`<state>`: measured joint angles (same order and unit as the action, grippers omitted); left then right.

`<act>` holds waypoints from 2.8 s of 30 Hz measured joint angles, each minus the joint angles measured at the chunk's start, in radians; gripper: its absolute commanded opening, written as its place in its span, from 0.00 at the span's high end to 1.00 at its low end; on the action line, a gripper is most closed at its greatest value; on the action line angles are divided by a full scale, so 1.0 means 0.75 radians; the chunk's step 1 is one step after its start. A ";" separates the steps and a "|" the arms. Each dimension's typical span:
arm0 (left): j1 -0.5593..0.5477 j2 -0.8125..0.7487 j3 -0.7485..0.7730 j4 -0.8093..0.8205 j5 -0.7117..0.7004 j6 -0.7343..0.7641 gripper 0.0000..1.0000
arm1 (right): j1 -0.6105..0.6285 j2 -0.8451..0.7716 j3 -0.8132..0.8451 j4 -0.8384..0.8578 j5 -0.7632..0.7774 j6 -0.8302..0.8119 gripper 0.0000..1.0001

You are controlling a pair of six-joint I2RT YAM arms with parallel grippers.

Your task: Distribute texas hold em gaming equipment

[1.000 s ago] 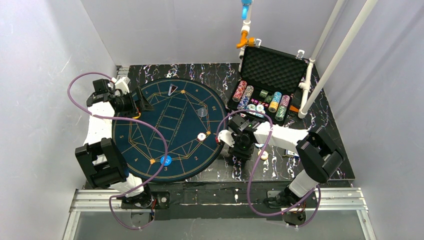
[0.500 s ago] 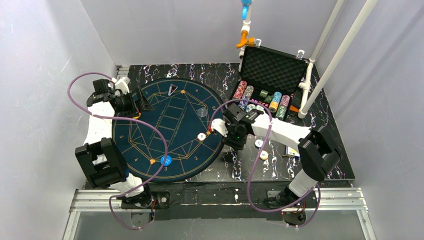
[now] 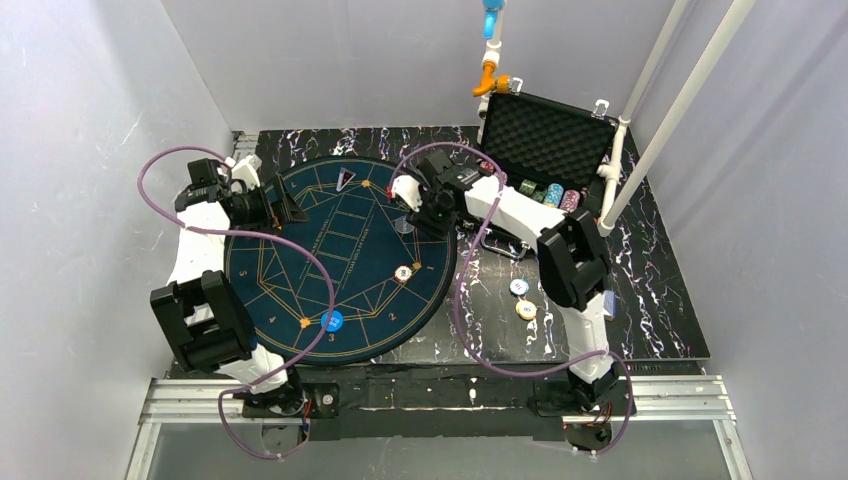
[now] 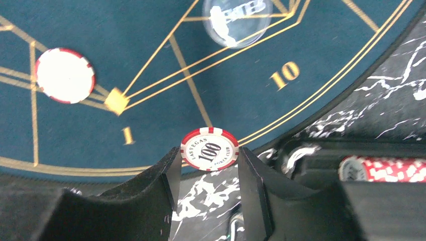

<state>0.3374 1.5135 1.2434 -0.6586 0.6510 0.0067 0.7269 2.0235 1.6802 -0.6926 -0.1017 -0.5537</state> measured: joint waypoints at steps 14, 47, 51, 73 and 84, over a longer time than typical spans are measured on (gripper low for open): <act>0.000 0.020 0.000 -0.001 0.021 0.000 0.02 | -0.094 0.365 0.440 0.012 -0.007 -0.015 0.63; 0.000 -0.253 -0.081 0.088 0.235 0.212 0.02 | -0.109 0.430 0.650 0.006 -0.039 0.002 0.02; -0.029 -0.214 0.109 -0.087 0.187 0.342 0.02 | -0.124 0.092 0.386 -0.006 -0.094 0.028 0.02; -1.133 0.351 0.154 -0.057 -0.571 0.517 0.31 | -0.594 -0.700 -0.882 0.137 -0.287 0.126 0.02; -1.318 0.449 0.155 0.004 -0.733 0.516 0.31 | -0.640 -0.770 -0.923 0.224 -0.304 0.131 0.02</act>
<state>-0.6510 1.8500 1.3598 -0.6556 0.1013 0.3935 0.2466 1.4460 0.9882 -0.5247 -0.3298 -0.4557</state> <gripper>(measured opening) 0.689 0.981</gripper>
